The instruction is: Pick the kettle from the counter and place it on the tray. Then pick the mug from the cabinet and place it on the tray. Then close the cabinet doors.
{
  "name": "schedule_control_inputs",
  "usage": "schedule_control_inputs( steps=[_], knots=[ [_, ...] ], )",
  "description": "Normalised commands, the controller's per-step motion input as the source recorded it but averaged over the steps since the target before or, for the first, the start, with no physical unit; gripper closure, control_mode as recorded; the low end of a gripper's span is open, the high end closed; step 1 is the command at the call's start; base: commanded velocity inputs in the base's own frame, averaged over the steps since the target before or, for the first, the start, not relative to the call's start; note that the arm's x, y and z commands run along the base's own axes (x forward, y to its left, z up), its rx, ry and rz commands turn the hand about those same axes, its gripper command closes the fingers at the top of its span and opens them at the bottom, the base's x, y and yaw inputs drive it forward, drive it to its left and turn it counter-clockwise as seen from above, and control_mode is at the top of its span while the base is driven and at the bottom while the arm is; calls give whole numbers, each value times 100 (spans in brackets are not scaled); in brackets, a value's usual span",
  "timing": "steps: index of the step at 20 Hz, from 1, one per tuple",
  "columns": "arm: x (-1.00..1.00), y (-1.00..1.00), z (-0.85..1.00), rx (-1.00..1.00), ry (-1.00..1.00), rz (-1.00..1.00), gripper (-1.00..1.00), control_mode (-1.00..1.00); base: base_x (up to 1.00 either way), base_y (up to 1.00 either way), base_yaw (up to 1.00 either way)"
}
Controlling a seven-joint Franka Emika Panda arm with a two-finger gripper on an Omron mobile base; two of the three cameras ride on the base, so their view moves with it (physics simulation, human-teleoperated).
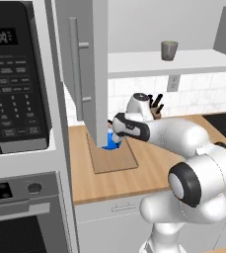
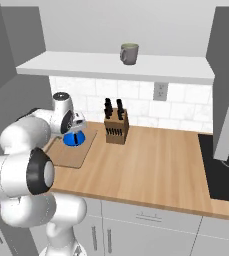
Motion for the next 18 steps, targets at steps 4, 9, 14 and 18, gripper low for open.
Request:
schedule_control_inputs(
  steps=[4, 9, 14, 18],
  knots=[
    [-50, -19, 38, 3, -8, -20, -100, -100, 0, 0, 0],
    [-39, -13, 51, 0, -10, -14, -100, -100, 0, 0, 0],
    [-35, -3, 41, 1, -17, -13, -100, -100, 0, 0, 0],
    [-31, -5, 46, 3, -22, -12, -100, -100, 0, 0, 0]
  ],
)
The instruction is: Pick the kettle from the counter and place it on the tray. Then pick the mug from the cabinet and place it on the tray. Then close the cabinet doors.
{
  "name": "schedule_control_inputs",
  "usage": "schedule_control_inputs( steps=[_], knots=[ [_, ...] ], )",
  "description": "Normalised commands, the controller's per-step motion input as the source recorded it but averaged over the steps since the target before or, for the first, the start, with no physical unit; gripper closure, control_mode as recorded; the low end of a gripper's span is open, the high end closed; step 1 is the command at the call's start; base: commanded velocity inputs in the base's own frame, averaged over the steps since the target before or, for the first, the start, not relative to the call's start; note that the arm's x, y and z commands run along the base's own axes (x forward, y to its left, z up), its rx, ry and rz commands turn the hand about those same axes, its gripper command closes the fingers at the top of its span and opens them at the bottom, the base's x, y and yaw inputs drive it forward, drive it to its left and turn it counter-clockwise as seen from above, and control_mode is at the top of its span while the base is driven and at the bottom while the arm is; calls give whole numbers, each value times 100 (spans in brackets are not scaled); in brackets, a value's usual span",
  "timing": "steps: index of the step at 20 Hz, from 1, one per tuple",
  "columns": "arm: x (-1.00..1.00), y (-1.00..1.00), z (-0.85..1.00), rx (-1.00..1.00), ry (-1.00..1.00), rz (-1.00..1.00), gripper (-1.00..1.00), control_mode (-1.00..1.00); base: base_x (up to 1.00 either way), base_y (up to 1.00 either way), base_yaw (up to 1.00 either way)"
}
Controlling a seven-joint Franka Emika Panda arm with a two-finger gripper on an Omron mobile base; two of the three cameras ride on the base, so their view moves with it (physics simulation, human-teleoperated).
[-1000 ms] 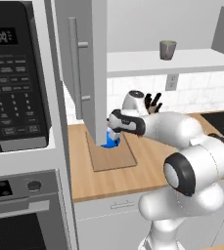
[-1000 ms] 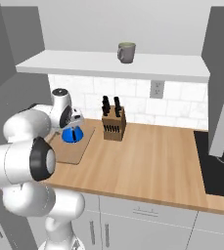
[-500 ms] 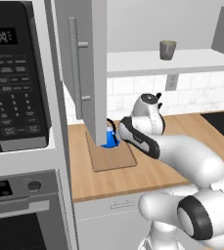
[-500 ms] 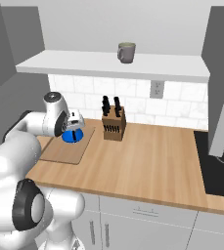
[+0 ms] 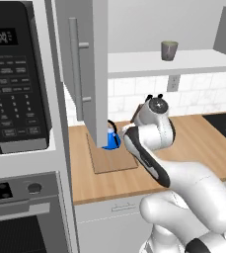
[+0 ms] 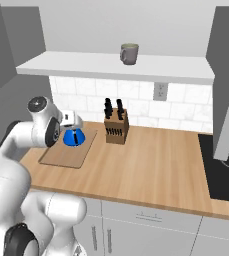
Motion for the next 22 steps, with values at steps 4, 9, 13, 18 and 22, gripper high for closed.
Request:
schedule_control_inputs(
  steps=[4, 9, 13, 18, 22],
  knots=[
    [-28, -15, 52, 5, -21, -14, -100, -100, 0, 0, 0],
    [-22, -27, 61, 4, -18, -18, -100, -100, 0, 0, 0],
    [-4, -35, 64, 3, -7, -16, -100, -100, 0, 0, 0],
    [-4, -35, 61, 2, -5, -12, -100, -100, 0, 0, 0],
    [-18, -29, 58, 0, -9, -6, -100, -100, 0, 0, 0]
  ],
)
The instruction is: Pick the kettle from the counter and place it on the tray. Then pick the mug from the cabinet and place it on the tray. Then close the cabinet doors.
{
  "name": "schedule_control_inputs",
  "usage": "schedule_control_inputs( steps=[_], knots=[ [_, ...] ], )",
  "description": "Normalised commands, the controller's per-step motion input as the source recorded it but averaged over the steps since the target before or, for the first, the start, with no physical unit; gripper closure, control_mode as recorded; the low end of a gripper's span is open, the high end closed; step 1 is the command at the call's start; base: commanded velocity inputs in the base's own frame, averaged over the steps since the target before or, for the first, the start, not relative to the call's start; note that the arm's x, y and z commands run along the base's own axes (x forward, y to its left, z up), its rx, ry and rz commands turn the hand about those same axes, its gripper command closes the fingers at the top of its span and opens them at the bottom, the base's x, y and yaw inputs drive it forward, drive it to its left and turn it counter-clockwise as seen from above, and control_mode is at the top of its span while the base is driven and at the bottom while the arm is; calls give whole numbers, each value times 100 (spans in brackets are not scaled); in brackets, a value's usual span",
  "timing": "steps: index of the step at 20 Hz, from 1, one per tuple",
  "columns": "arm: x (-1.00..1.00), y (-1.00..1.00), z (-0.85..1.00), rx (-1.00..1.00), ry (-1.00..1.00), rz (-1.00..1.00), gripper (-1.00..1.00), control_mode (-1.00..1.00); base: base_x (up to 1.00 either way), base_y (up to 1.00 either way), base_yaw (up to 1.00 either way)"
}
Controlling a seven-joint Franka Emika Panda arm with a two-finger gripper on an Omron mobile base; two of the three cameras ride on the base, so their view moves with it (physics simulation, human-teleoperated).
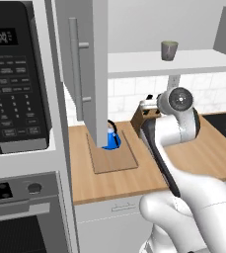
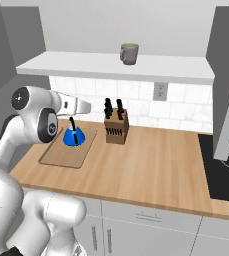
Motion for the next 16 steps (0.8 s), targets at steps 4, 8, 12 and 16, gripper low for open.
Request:
schedule_control_inputs(
  steps=[4, 8, 12, 16],
  knots=[
    [-19, -25, 52, 1, -10, -2, -100, -100, 0, 0, 0],
    [-14, -22, 59, 0, -15, -3, -100, -100, 0, 0, 0],
    [-8, -30, 69, 0, -16, -4, -100, -100, 0, 0, 0],
    [-6, -18, 51, 0, -10, -5, -100, -100, 0, 0, 0]
  ],
)
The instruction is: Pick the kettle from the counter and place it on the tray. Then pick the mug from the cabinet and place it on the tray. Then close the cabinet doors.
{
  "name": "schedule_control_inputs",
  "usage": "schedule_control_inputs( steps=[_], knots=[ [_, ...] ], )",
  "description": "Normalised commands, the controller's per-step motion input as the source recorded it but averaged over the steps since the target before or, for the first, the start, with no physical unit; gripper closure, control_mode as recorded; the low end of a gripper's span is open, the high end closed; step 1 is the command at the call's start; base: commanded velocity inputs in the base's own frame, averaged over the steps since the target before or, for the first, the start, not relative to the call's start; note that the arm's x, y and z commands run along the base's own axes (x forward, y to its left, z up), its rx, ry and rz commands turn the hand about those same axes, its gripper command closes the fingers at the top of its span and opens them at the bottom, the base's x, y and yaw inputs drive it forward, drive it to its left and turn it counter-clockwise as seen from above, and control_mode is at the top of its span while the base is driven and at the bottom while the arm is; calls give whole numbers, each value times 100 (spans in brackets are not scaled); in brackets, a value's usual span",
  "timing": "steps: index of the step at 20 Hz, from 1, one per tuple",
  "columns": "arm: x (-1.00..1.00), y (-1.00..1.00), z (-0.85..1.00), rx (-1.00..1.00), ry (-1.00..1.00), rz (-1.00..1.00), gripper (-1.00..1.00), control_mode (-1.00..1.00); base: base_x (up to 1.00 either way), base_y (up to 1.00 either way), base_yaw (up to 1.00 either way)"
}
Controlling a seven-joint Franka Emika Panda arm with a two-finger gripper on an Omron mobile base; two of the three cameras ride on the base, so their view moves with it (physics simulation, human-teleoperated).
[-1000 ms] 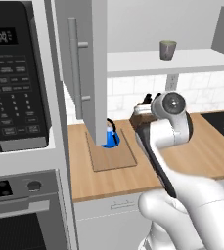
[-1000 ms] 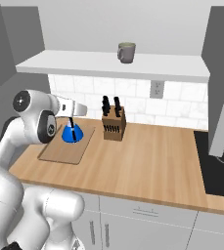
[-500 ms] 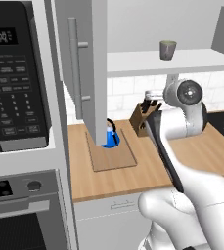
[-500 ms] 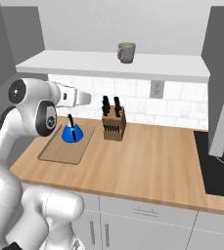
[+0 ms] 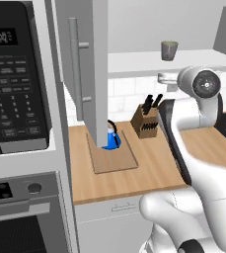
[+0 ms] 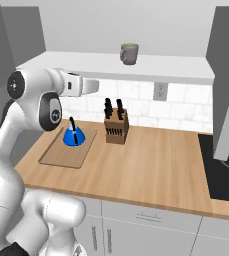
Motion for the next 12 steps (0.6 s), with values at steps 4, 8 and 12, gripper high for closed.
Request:
schedule_control_inputs(
  steps=[4, 8, 12],
  knots=[
    [0, -3, 28, 0, -1, -7, -100, -100, 0, 0, 0],
    [0, -7, 26, 0, 0, -7, -100, -100, 0, 0, 0],
    [0, -18, 25, 0, 0, -3, -100, -100, 0, 0, 0]
  ],
)
